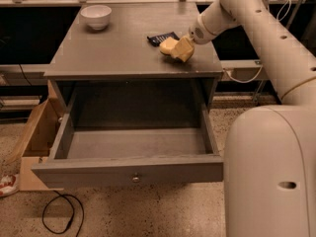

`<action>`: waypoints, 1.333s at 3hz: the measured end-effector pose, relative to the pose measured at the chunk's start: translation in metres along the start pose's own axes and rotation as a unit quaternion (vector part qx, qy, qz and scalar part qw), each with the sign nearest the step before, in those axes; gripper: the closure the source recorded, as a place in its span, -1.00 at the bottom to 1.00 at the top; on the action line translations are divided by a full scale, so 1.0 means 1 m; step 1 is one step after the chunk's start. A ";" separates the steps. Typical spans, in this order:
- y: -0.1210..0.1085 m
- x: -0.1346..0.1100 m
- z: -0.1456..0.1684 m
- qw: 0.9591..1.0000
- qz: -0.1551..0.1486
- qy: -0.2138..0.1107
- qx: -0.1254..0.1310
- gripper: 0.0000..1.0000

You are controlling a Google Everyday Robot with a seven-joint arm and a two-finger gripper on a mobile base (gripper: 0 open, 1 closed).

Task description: Pick sponge from top drawer and place on counter

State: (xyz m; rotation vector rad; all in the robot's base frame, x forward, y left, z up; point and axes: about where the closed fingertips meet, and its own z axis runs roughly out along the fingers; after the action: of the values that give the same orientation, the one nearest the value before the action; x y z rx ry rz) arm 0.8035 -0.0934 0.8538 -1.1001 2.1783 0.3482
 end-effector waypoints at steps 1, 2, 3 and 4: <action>0.000 -0.005 0.013 1.000 -0.001 0.003 -0.002 0.03; -0.001 -0.010 0.021 1.000 -0.003 0.003 -0.002 -0.46; -0.002 -0.010 0.018 1.000 -0.003 0.000 0.000 -1.00; -0.005 -0.010 0.014 1.000 -0.003 -0.004 0.004 -1.00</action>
Offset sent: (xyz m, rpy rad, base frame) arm 0.0220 0.0161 -0.0016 -0.0038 -0.0122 0.0027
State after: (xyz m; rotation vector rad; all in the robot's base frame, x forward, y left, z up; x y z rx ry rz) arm 0.8178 -0.0833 0.8508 -1.0984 2.1675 0.3396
